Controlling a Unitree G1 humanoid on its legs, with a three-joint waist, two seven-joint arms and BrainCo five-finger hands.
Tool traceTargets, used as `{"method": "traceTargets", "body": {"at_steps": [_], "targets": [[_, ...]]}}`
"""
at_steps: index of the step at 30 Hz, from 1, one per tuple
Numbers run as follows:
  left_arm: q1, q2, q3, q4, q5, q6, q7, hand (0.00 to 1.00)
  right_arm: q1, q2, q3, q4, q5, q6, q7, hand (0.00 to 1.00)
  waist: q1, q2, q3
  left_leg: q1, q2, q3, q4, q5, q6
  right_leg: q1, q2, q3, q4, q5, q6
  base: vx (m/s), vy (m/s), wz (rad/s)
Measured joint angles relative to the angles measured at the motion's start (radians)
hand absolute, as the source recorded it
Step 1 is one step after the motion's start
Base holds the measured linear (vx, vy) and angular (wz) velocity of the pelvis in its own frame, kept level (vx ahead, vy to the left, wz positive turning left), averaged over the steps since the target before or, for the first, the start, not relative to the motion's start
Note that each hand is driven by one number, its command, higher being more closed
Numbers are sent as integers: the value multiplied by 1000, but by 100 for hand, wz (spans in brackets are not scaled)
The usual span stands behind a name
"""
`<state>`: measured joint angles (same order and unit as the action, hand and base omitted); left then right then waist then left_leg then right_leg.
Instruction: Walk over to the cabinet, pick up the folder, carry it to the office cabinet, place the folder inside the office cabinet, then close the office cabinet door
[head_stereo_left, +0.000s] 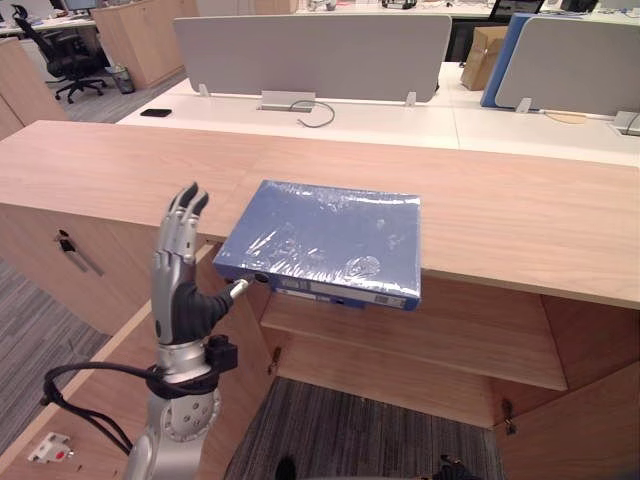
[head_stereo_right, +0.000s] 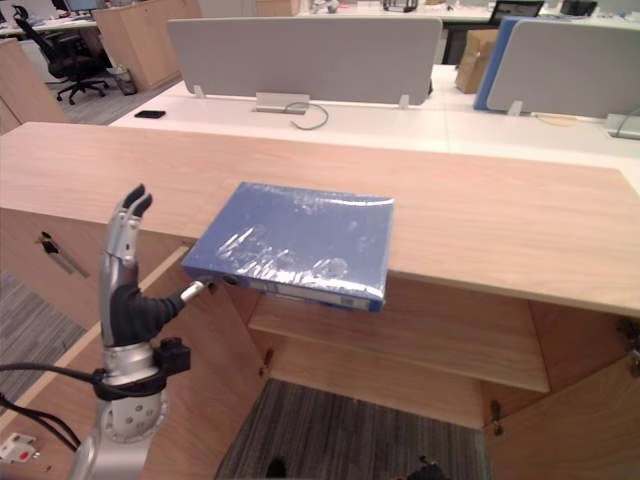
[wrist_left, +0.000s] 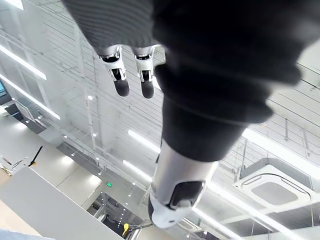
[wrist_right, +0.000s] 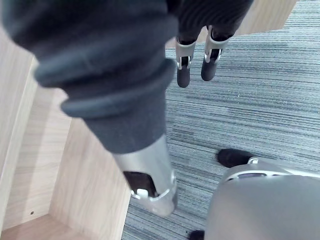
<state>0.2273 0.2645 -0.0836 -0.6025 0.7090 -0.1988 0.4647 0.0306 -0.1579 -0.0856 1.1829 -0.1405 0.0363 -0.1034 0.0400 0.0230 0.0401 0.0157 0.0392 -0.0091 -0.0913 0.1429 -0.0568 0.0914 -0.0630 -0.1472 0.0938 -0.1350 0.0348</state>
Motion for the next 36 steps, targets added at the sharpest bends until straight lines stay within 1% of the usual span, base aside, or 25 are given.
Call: {"method": "traceTargets", "body": {"at_steps": [3, 8, 15, 17, 20, 22, 25, 33, 36], "targets": [[-15, 21, -11, 0, 25, 13, 0, 0, 0, -2, 0, 1, -1, 0, 1, 0, -2, 0, -4, 0, 1, 3, 0, 0, -1, -2, 1, 4, 1, 1, 0, -18, 4, -4], [-15, 27, -22, 2, 33, 14, 0, 0, 0, -7, 0, 1, -1, 0, 3, 0, -6, 0, -17, -1, 2, 14, 0, 0, 0, -6, 1, 16, 0, 5, 1, -9, 13, -6], [-20, 59, -41, 17, 49, 15, -12, 0, 1, -15, 0, 9, -1, 0, 12, 0, -10, 0, -25, 2, 2, 22, 0, 0, 0, -9, 1, 25, -6, 8, 3, -23, 9, -3], [-26, 71, -42, 49, 80, 18, -19, 0, 0, -16, -1, 8, -1, 0, 14, 0, -16, 0, -26, 2, 3, 25, 0, 0, 0, -10, 1, 27, -7, 9, 3, -8, 8, -3], [-29, 98, -43, 64, 90, 20, -27, 0, 0, -16, -1, 8, 0, 0, 15, 0, -23, 0, -26, 2, 3, 29, 0, 0, 0, -11, 2, 32, -9, 11, 3, 2, 7, -5], [-33, 107, -43, 72, 91, 19, -33, 0, 0, -17, -4, 8, 0, 0, 15, 0, -22, 0, -26, 3, 3, 31, -1, -1, -1, -12, 2, 35, -11, 12, 2, 2, 7, -4], [-56, 140, -43, 131, 105, 21, -39, 0, 0, -19, -11, 4, 0, 0, 15, 0, -23, 1, -26, 6, 3, 31, -1, -1, -1, -8, 3, 34, -15, 13, 1, 0, 0, 0], [-60, 155, -42, 226, 109, 35, -59, 0, -1, -24, -15, -12, 0, 0, 15, 0, -27, 3, -27, 7, 2, 31, -1, -7, -1, -1, 3, 34, -31, 15, -1, 0, 0, 0], [-67, 162, -42, 262, 131, 44, -60, 0, -2, -24, -39, -12, 0, 0, 17, 0, -27, 4, -26, 12, 1, 33, -1, -12, -2, 7, 2, 34, -40, 15, -1, 0, 0, 0]]}}
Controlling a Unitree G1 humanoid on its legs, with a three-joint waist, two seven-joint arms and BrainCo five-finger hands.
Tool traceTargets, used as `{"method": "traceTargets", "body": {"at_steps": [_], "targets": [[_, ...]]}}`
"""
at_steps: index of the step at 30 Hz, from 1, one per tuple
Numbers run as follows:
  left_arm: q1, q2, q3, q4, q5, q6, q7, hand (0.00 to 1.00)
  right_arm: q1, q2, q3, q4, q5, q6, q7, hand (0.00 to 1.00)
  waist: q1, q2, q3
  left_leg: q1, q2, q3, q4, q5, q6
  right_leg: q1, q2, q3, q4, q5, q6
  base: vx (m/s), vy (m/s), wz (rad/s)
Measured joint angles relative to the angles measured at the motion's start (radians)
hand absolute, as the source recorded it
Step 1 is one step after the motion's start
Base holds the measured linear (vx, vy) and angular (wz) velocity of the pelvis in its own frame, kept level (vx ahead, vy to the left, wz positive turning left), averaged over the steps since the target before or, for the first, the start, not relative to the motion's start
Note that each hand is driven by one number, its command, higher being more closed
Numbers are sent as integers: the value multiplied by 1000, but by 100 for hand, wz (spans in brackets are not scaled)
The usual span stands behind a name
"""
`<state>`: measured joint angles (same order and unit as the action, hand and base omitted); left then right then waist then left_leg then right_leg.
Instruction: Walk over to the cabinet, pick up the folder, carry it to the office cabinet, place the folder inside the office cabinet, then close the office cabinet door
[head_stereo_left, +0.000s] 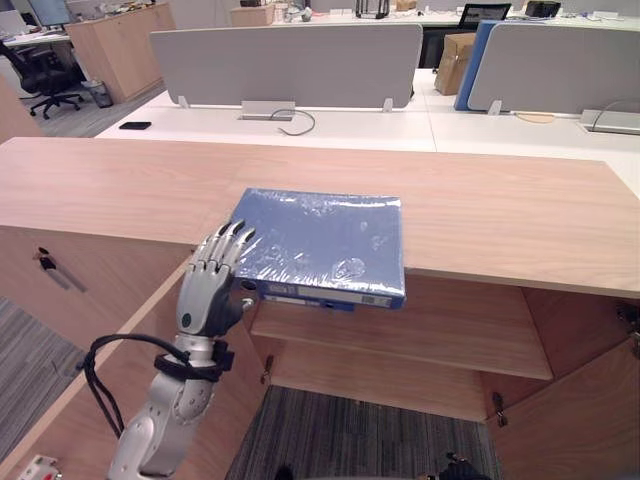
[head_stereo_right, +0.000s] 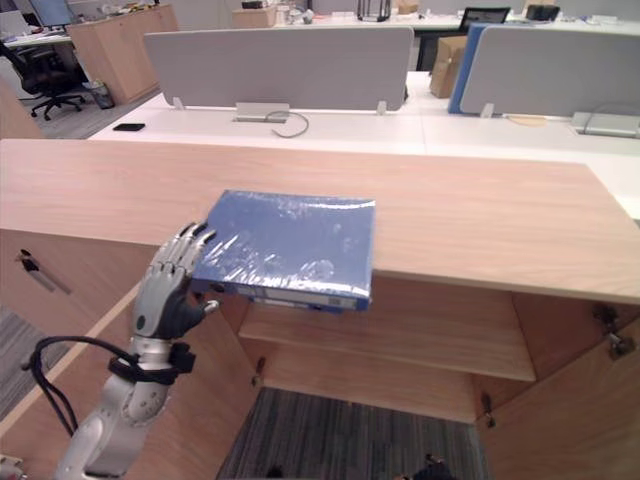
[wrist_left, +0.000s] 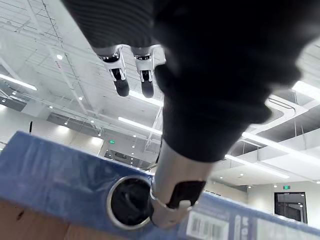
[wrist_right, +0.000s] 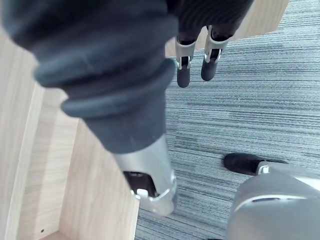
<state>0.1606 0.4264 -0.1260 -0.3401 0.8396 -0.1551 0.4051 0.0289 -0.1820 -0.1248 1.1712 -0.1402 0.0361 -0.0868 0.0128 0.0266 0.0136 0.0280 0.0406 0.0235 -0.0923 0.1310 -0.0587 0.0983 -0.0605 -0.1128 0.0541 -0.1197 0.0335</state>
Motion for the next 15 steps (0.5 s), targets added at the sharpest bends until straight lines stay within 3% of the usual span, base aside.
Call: {"method": "traceTargets", "body": {"at_steps": [15], "targets": [[-79, 13, 0, 129, 24, 26, -21, 0, -8, -3, -11, -1, 0, 0, 6, 0, -8, 4, 2, 24, 0, 17, 0, -17, -4, 27, 0, 12, -19, 0, -1, 7, 1, -3]]}}
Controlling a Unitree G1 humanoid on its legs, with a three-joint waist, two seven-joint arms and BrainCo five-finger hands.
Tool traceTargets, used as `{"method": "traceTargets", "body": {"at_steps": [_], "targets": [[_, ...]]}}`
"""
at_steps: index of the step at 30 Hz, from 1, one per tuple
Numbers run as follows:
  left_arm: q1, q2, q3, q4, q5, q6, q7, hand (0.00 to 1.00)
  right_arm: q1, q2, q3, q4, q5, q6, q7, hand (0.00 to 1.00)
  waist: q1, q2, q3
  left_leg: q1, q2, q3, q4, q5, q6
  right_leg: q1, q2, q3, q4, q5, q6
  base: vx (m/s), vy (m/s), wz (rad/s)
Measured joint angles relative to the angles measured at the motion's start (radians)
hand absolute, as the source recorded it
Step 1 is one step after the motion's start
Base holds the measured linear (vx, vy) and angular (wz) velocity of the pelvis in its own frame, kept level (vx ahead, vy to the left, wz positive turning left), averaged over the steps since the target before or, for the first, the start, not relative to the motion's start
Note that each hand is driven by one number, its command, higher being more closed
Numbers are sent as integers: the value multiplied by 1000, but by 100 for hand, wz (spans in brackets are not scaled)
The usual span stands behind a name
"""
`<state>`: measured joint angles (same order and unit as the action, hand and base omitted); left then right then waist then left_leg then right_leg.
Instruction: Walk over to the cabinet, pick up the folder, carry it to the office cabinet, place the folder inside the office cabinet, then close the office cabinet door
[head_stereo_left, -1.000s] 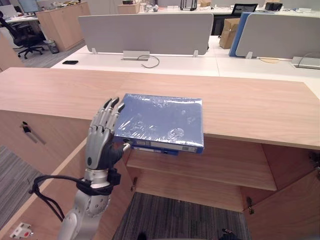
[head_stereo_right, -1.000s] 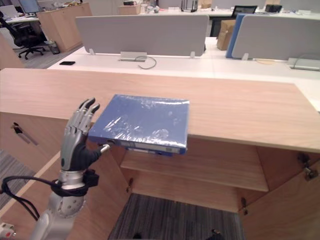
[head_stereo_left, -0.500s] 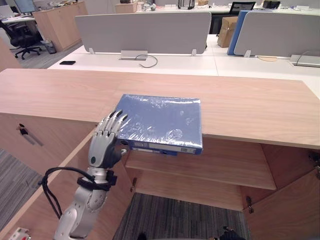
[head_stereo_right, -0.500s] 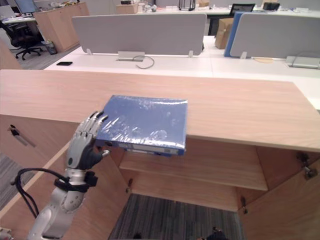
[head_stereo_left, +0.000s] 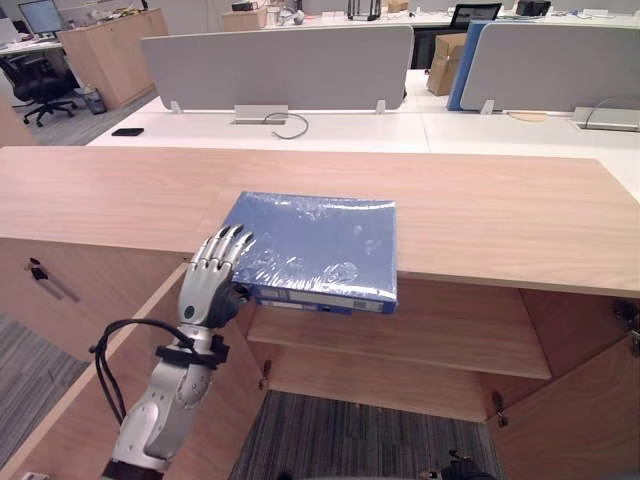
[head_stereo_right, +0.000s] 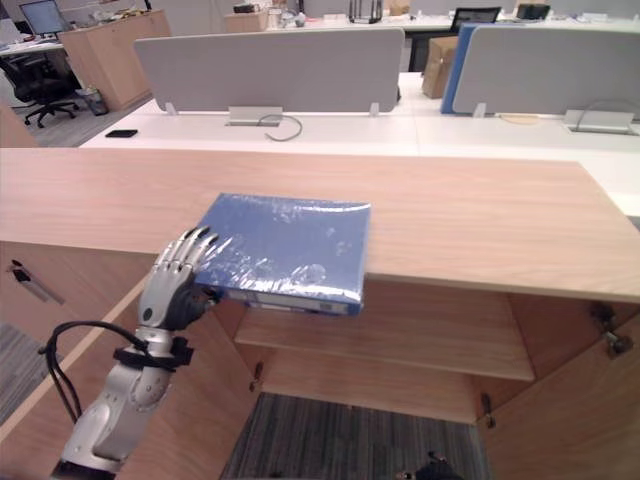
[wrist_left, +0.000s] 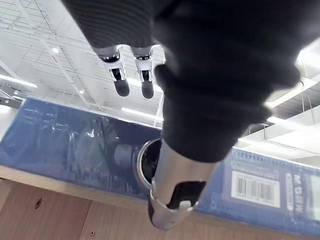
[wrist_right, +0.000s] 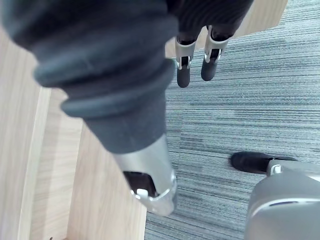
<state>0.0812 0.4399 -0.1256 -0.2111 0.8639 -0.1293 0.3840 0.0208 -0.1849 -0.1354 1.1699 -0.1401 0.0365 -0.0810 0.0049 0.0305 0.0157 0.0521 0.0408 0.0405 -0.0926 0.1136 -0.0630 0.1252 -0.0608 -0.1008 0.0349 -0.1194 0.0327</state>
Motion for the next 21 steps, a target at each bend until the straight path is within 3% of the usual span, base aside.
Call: {"method": "traceTargets", "body": {"at_steps": [8, 9, 21], "targets": [[-60, 0, -30, 119, 40, 27, 0, 0, -1, 0, 0, 0, 0, 0, 0, 0, -10, -1, 1, 0, 0, 2, 0, -3, 0, 1, 0, 2, -3, 0, 0, 0, 0, 0], [-73, -1, -35, 135, 45, 32, 0, 100, -1, 0, 0, 0, 0, 0, 0, 0, -11, -1, 2, 0, 0, 2, 0, -3, 0, 2, 0, 2, -3, 0, 0, 0, 0, 0], [-177, -35, -43, 225, 80, 76, 100, 100, -9, 3, 1, 0, 0, 0, -12, 0, -19, -2, 8, 1, 0, 6, 0, -8, 0, 3, 0, 5, -10, 0, 0, 0, 0, 0]]}}
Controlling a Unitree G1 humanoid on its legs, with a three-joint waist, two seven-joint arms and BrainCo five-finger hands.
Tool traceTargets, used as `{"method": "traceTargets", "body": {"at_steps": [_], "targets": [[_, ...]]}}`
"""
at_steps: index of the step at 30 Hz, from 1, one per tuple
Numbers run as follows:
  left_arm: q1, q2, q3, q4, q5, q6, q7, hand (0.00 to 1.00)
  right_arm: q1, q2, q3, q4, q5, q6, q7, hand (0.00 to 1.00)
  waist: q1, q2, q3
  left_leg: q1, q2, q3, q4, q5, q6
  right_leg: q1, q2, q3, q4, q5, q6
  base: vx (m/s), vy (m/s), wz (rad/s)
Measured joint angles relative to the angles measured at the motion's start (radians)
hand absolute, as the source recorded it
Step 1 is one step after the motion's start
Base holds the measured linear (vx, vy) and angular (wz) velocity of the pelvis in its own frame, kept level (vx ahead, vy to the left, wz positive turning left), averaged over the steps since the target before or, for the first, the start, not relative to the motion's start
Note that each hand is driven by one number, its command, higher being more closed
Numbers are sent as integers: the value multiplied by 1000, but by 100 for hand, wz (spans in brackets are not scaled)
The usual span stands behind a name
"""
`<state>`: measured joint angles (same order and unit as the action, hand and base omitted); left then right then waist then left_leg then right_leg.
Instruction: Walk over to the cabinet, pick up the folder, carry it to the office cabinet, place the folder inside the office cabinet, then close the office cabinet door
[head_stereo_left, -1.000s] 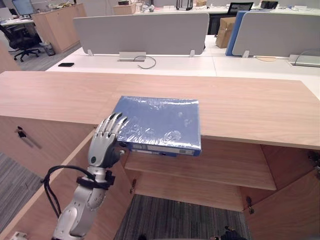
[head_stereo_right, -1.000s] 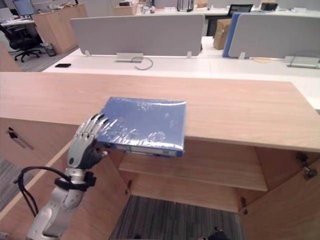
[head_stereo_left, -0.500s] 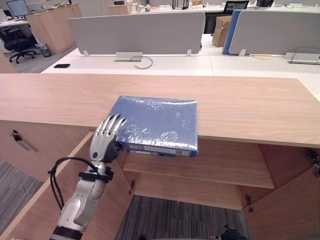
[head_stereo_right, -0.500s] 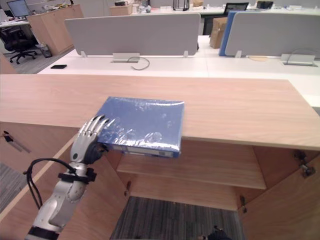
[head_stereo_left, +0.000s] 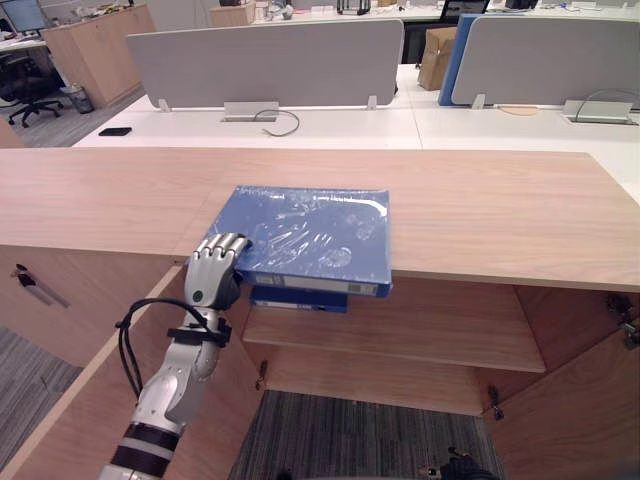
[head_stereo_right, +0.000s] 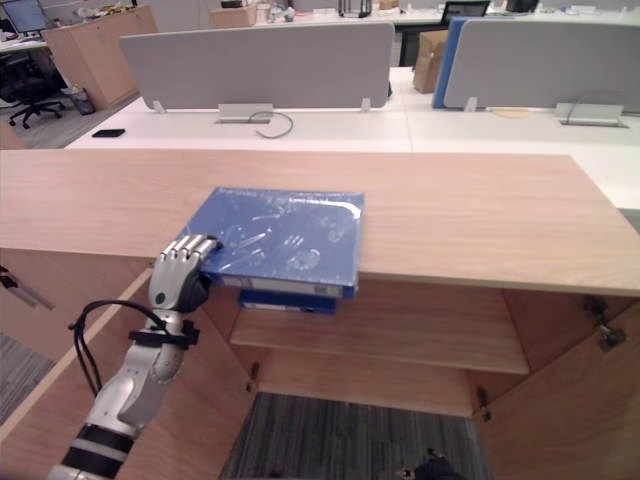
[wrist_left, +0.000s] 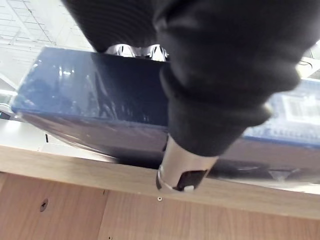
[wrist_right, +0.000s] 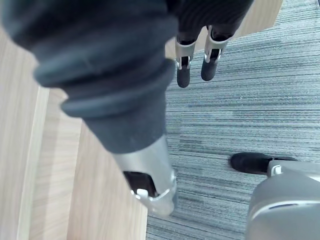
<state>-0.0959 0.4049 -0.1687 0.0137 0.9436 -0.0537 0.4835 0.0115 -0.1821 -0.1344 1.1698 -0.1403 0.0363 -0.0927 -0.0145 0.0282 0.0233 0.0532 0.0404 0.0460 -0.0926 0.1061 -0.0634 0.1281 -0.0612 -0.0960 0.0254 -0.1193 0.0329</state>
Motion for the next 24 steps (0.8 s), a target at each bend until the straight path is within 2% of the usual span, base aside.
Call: {"method": "traceTargets", "body": {"at_steps": [8, 10, 13, 14, 15, 17, 18, 20, 23, 24], "targets": [[-12, -63, -6, -32, -7, 23, 36, 100, 1, 5, -1, 0, 0, 0, -21, 0, -1, -2, 8, 1, -1, 1, 0, -5, 0, 5, 0, 0, -3, 1, 0, 0, 0, 0], [10, -77, -43, -106, -43, 23, 30, 100, 4, 8, -1, 0, 1, 0, -26, 0, -1, -1, 12, 1, -1, 1, 0, -6, 0, 5, -1, 0, -4, 1, 0, 0, 0, 0], [71, -67, -167, -261, -135, -5, -35, 100, 27, 11, -16, 0, 40, 0, -27, 0, 2, -2, 14, 0, -1, 7, 4, -9, 0, 1, -3, 6, -4, 1, 0, 0, 1, -6], [98, -56, -214, -340, -229, -61, -102, 100, 31, 14, -42, 0, 89, 0, -27, 0, 6, -1, 13, -1, 0, 20, 4, -12, 0, -5, -3, 20, -3, 1, 1, 2, 7, -19], [106, -48, -237, -372, -284, -91, -138, 100, 34, 14, -43, -1, 112, 0, -27, 0, 4, 0, 13, -1, 1, 24, 4, -13, 0, -7, -2, 24, -2, 1, 1, 1, 11, -24], [119, -40, -304, -444, -513, -185, -274, 100, 58, 19, -42, -45, 185, -3, -27, 0, -4, 4, 9, -1, 3, 50, 4, -18, 0, -23, -1, 50, 2, 3, 4, -8, 16, -31], [123, -35, -315, -448, -589, -199, -302, 100, 66, 23, -42, -69, 212, -7, -28, 0, -6, 7, 8, -2, 4, 59, 4, -19, 0, -30, 0, 61, 4, 4, 5, -16, 19, -42], [133, -24, -321, -449, -819, -219, -362, 100, 111, 41, -40, -187, 287, -28, -30, 0, -34, 16, 1, -18, 8, 79, 5, -20, 0, -64, 3, 82, 18, 4, 6, -17, 13, -32], [152, -37, -273, -448, -1102, -189, -391, 100, 216, 73, -42, -401, 359, -53, -38, 0, -52, 18, 0, -31, 15, 119, 5, -22, 1, -100, 8, 124, 25, 12, 7, -12, 12, -36], [155, -41, -263, -448, -1147, -183, -395, 100, 235, 78, -42, -436, 362, -59, -42, 0, -54, 18, 0, -34, 15, 126, 5, -22, 1, -106, 9, 132, 26, 14, 7, -14, 12, -31]]}}
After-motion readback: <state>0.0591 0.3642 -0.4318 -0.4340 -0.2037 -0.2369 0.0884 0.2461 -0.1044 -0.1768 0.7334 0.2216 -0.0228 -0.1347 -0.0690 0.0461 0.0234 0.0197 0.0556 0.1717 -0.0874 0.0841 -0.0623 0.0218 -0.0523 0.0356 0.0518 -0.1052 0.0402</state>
